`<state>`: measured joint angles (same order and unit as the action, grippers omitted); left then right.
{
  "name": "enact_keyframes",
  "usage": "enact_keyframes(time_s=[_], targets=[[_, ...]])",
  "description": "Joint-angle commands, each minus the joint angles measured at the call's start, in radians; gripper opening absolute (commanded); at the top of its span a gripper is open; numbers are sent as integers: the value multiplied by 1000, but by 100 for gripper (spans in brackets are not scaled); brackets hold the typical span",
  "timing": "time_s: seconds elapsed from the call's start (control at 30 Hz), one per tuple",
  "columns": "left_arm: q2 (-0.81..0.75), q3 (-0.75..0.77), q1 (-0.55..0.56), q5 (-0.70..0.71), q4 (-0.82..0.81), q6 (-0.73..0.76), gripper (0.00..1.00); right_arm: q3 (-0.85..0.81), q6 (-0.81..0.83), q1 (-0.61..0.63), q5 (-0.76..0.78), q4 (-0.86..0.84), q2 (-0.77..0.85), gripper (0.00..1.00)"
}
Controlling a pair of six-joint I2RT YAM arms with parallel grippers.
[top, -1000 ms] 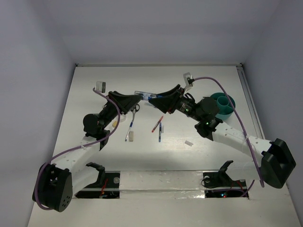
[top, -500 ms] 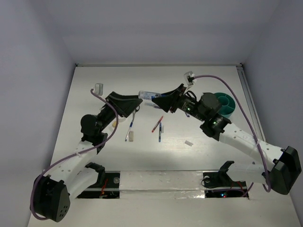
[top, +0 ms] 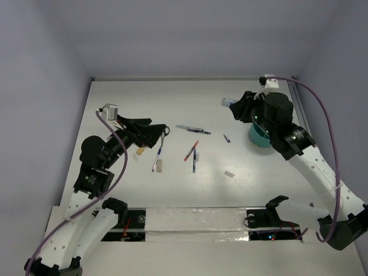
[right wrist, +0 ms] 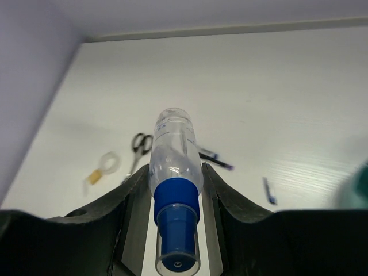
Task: Sort the stationery into containers
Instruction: Place the stationery in the storage box.
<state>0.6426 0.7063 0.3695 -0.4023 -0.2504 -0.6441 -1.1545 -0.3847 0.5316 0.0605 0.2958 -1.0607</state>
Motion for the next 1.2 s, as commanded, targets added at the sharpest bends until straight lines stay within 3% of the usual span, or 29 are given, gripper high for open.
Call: enact_keyframes(time_s=[0.0,0.2,0.4,0.67,1.17], targets=[[-55,55,3,39,293,222,99,-114,76,-65,151,289,-4,10],[-162,-56,3,26,350,285,99,-252,121,-235,187,491,-111,11],[-230,-56,71,45,362,291,99,-332,142,-361,159,617,-222,11],[-288,-59,150,106,381,284,99,-350,175,-508,119,663,-291,11],[-313,-56,210,146,395,279,99,-375,185,-562,84,644,-426,10]])
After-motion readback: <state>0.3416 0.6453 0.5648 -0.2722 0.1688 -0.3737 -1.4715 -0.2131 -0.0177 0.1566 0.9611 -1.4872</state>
